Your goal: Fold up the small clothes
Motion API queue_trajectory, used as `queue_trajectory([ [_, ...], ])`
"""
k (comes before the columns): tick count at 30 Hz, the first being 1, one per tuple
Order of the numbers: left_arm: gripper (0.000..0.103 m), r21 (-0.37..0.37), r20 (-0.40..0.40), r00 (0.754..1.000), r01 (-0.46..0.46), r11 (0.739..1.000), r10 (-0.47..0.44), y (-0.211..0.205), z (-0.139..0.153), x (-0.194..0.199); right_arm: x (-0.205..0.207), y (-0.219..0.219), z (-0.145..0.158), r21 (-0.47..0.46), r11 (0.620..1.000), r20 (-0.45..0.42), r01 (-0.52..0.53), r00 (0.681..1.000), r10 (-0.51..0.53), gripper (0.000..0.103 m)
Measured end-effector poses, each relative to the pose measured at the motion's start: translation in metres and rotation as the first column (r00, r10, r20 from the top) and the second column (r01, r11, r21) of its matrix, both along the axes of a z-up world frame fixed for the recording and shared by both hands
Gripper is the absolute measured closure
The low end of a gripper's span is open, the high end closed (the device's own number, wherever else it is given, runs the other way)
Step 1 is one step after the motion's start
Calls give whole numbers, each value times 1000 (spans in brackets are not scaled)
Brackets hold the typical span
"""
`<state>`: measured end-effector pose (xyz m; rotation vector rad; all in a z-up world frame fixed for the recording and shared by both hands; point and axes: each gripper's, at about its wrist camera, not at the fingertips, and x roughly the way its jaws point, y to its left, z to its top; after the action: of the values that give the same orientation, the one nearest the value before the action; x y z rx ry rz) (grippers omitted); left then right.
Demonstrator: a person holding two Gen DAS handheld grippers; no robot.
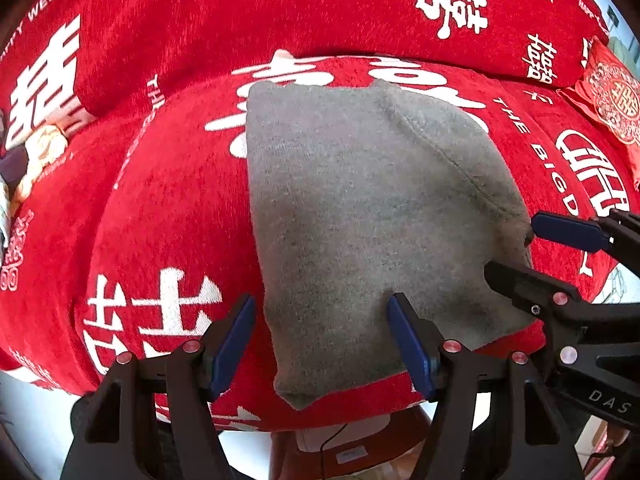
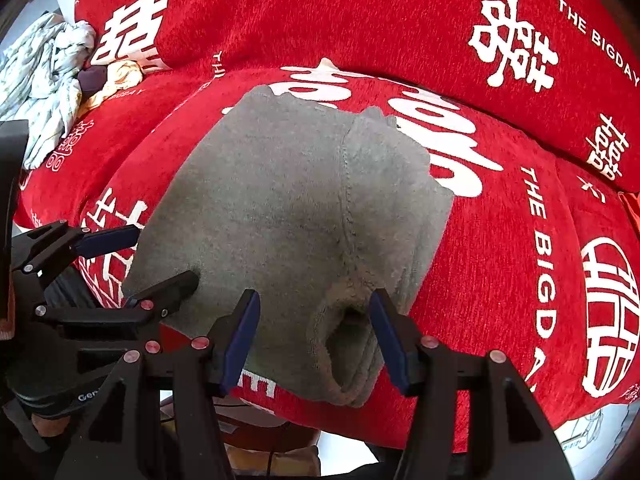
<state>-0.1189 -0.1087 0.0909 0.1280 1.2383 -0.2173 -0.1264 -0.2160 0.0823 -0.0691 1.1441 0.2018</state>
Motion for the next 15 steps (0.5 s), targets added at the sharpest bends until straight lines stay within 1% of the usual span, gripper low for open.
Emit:
queue_trajectory([
  [3,34,-15,-6,1000,-4,1000,4,2,0,0,0,1,-1,-7,1000,-1,-4,1000,4,40],
  [8,34,-15,-12,1000,-2,1000,2,1,-1,0,-2,5,-1,-21,1000,4,-10,1000,10,39],
  [15,34,-19,-19,1000,3,1000,-3,4,-1,0,-2,4,-1,-15,1000,4,-10,1000,10,39],
])
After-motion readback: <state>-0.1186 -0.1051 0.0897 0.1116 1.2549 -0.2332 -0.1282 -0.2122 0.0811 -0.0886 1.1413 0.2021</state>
